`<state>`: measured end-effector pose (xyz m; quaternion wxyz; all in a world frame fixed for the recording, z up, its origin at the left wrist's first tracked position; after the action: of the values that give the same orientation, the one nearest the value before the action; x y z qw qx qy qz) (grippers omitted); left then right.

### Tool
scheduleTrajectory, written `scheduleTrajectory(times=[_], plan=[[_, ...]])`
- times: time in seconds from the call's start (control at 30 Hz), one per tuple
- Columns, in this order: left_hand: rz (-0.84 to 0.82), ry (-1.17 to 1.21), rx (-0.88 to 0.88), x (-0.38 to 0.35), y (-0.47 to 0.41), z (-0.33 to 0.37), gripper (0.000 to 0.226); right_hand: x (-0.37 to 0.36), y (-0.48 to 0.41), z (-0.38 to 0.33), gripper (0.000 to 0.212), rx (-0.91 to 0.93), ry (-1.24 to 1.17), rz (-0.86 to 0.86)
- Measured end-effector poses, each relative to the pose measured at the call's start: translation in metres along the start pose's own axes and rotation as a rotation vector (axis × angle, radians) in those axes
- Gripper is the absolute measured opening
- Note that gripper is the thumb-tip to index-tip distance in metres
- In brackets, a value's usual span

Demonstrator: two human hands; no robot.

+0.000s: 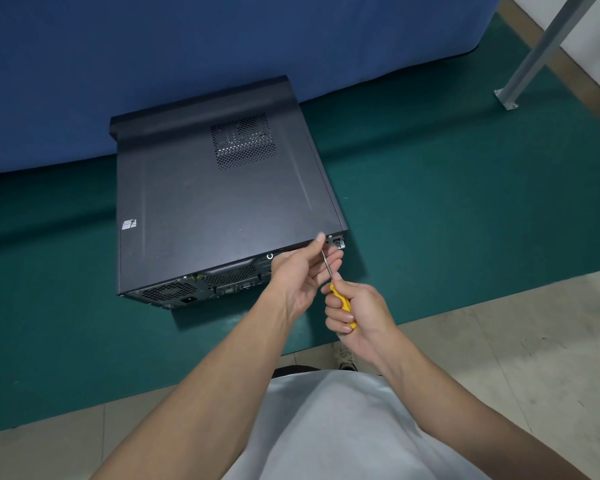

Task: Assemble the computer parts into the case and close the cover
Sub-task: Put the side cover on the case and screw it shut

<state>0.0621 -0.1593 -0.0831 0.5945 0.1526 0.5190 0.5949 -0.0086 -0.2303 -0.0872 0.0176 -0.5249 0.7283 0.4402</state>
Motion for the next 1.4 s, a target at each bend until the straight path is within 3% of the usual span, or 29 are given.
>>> scheduleTrajectory(times=[0.13, 0.4, 0.63, 0.73, 0.8, 0.87, 0.97, 1.03, 1.1, 1.23, 1.4], plan=[[0.007, 0.041, 0.028, -0.002, 0.000, -0.002, 0.044, -0.004, -0.001, 0.004, 0.027, -0.053, -0.064, -0.026], [0.020, 0.012, 0.047, -0.002, 0.001, -0.003, 0.046, -0.006, -0.001, 0.015, 0.040, -0.153, -0.088, 0.011], [0.033, -0.041, 0.041, 0.001, 0.003, 0.001, 0.047, -0.016, 0.001, 0.020, 0.042, -0.218, -0.174, -0.063], [0.114, -0.150, 0.038, 0.005, 0.006, 0.004, 0.047, -0.012, 0.003, 0.016, 0.041, -0.244, -0.135, -0.094], [0.226, -0.353, 0.052, 0.008, 0.009, 0.010, 0.050, -0.001, 0.004, 0.005, 0.039, -0.241, 0.001, -0.124], [0.354, -0.725, 0.015, 0.008, 0.014, 0.027, 0.054, 0.020, 0.002, -0.013, 0.037, -0.168, 0.268, -0.117], [0.655, -1.335, -0.389, -0.010, 0.030, 0.083, 0.050, 0.049, -0.009, -0.052, 0.042, 0.007, 0.610, -0.002], [0.744, -1.415, -0.710, -0.031, 0.043, 0.109, 0.046, 0.058, -0.022, -0.078, 0.051, 0.078, 0.861, 0.060], [0.755, -1.434, -0.876, -0.043, 0.040, 0.124, 0.034, 0.065, -0.039, -0.100, 0.054, 0.084, 1.152, 0.040], [0.822, -1.623, -0.876, -0.040, 0.005, 0.139, 0.048, 0.087, -0.077, -0.148, 0.050, 0.038, 1.280, -0.017], [0.888, -1.580, -0.800, -0.035, -0.027, 0.168, 0.062, 0.065, -0.146, -0.186, 0.042, 0.246, 1.422, 0.075]])
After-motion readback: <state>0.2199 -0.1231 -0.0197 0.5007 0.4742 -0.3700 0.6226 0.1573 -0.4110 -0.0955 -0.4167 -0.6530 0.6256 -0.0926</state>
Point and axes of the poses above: each hand's wrist, its own y-axis away from the middle knuckle, its own x-axis out of the back of the hand, z = x × y, the point moved 9 cm from there along -y, towards the middle knuckle, and after that the axes turned 9 degrees about x, right-handed, at the moved point
